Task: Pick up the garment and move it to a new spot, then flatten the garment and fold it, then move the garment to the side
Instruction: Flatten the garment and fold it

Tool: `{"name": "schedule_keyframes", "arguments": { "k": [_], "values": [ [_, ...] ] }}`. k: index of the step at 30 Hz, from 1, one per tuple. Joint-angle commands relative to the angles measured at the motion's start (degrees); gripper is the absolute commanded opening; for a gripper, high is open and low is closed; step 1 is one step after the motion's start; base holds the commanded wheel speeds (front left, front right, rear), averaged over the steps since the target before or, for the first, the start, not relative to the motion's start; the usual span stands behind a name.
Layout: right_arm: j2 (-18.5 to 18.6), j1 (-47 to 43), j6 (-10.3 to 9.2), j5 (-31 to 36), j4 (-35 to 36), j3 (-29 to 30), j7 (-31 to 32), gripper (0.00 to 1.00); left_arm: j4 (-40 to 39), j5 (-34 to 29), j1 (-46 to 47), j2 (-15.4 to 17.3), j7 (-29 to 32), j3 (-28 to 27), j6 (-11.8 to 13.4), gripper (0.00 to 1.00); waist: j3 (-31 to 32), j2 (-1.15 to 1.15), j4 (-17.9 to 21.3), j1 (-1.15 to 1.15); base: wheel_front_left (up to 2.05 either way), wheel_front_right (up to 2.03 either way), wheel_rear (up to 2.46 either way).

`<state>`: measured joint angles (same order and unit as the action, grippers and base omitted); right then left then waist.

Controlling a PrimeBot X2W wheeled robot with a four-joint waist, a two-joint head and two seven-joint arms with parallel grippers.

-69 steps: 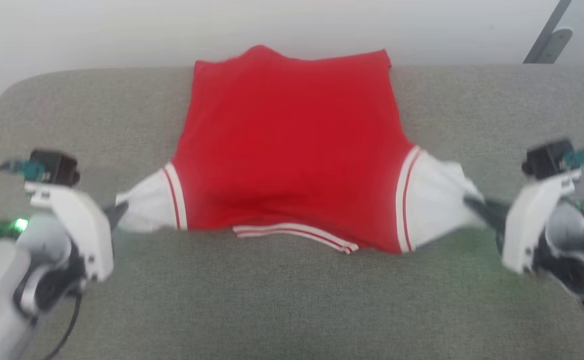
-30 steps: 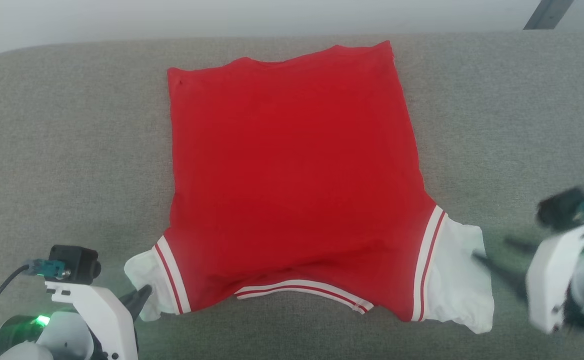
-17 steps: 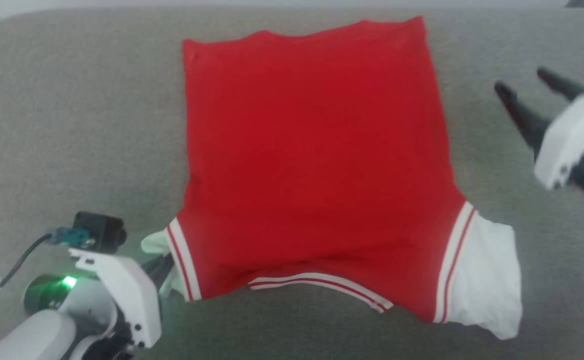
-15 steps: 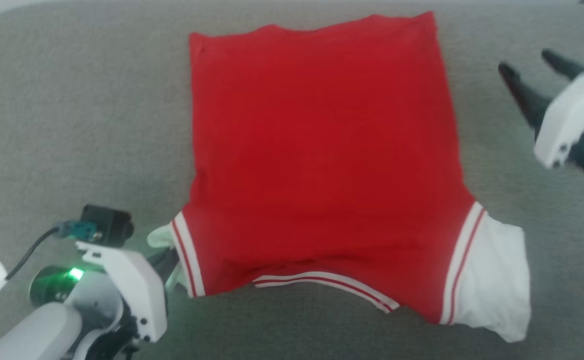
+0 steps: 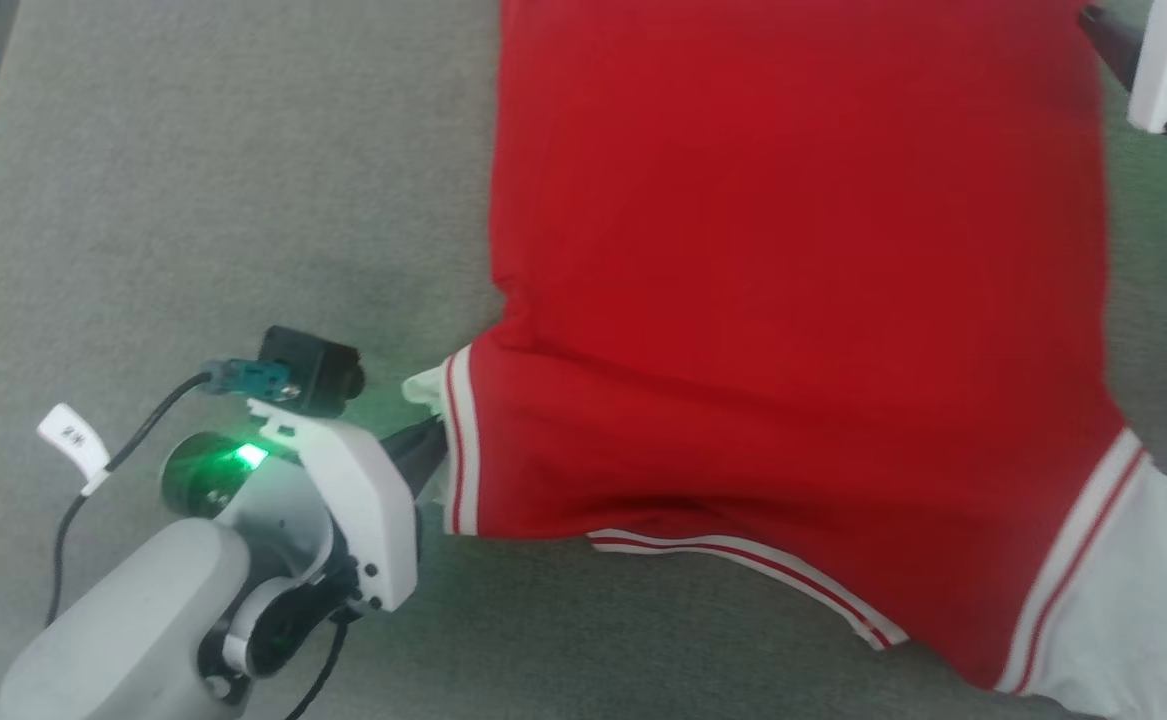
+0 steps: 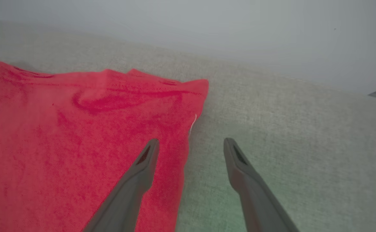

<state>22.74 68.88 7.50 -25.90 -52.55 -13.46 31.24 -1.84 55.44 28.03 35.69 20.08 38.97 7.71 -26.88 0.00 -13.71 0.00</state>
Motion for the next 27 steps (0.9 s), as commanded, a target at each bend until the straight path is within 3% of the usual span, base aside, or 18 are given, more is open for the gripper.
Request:
{"name": "schedule_keyframes", "arguments": {
  "k": [1, 12, 13, 14, 15, 19, 27],
  "values": [
    [-0.09, 1.16, -0.02, 0.66, -1.76, 0.01, 0.87, 1.0, 0.38, -0.76, 0.95, -0.52, -0.26, 0.29, -0.42, 0.0, -1.43, 0.0, -1.65, 0.0, 0.0, 0.0, 0.0],
    [-1.51, 6.43, 0.0, 4.62, -19.25, -0.05, 11.32, 1.0, 5.05, -0.91, 3.63, -3.88, -1.18, 1.85, -3.24, 0.0, -3.2, 0.0, -5.03, 0.0, 0.0, 0.0, 0.0],
    [-1.55, 6.36, 0.0, 5.14, -19.83, -0.44, 12.14, 0.88, 5.42, -0.79, 3.71, -4.01, -1.26, 1.82, -3.37, 0.0, -3.24, 0.0, -5.04, 0.0, 0.0, 0.0, 0.0],
    [-1.62, 6.33, 0.0, 6.0, -20.03, -1.26, 12.22, 0.14, 5.67, -0.64, 3.81, -4.13, -1.26, 1.76, -3.51, 0.0, -3.29, 0.0, -5.01, 0.0, 0.0, 0.0, 0.0],
    [-0.94, 6.58, 0.0, 6.8, -20.1, -1.65, 11.11, 0.0, 5.92, -0.55, 3.83, -4.16, -1.38, 1.71, -3.55, 0.0, -3.31, 0.0, -4.91, 0.0, 0.0, 0.0, 0.0],
    [0.21, 8.38, -0.08, 8.61, -19.72, -2.04, 7.08, 0.0, 7.07, -0.29, 4.04, -4.14, -1.82, 1.45, -3.77, 0.0, -2.64, 0.0, -4.14, 0.0, 0.0, 0.0, 0.0],
    [-3.43, 6.97, -0.05, 4.36, -13.27, -7.87, 7.96, 0.0, 7.16, 0.4, 1.93, -1.59, -2.28, 0.07, -2.78, 0.0, 1.3, 0.0, 0.24, 0.0, 0.0, 0.0, 0.0]
  ]
}}
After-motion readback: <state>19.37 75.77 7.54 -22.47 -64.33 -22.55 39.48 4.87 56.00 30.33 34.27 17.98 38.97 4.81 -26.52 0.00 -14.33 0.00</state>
